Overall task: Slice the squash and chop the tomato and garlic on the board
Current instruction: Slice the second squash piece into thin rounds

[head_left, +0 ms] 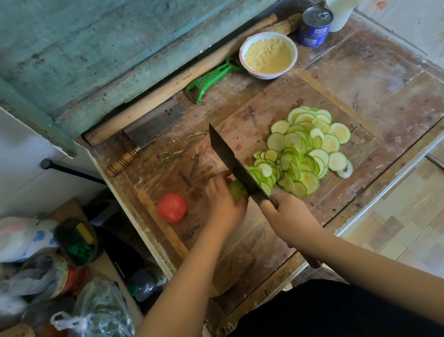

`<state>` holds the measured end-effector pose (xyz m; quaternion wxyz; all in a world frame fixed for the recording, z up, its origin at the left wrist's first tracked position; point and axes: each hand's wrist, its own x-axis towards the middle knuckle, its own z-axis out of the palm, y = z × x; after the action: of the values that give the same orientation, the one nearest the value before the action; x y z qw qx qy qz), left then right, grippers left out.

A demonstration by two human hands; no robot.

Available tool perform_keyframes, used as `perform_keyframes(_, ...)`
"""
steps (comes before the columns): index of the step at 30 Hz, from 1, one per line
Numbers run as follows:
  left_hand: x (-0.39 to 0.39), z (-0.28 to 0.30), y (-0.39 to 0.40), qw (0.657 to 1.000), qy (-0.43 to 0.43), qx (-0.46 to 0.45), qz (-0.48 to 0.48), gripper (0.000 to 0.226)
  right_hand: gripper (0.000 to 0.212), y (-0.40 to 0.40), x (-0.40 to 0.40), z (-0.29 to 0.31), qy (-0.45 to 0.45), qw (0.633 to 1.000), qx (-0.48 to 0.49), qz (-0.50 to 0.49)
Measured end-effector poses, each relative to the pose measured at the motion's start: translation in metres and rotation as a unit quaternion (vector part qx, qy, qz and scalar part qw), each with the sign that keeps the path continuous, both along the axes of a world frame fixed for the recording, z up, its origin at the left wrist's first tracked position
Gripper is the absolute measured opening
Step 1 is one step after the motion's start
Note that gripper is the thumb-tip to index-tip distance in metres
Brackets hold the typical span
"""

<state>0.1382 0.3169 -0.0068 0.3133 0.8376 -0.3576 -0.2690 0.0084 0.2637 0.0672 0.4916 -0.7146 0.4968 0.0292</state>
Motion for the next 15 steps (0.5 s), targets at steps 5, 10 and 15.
perform_keyframes(5,0.0,0.003,-0.002,1.0,-0.008,0.025,-0.011,0.06,0.035,-0.004,0.01,-0.008,0.021,1.0,0.018,-0.007)
perform_keyframes(10,0.001,0.005,0.0,0.998,-0.007,0.058,-0.017,0.064,0.034,-0.004,0.015,-0.013,0.013,1.0,0.012,-0.001)
perform_keyframes(15,0.0,0.004,0.001,1.0,-0.001,0.009,-0.004,0.058,0.031,-0.004,0.0,-0.004,-0.02,0.999,0.013,-0.021)
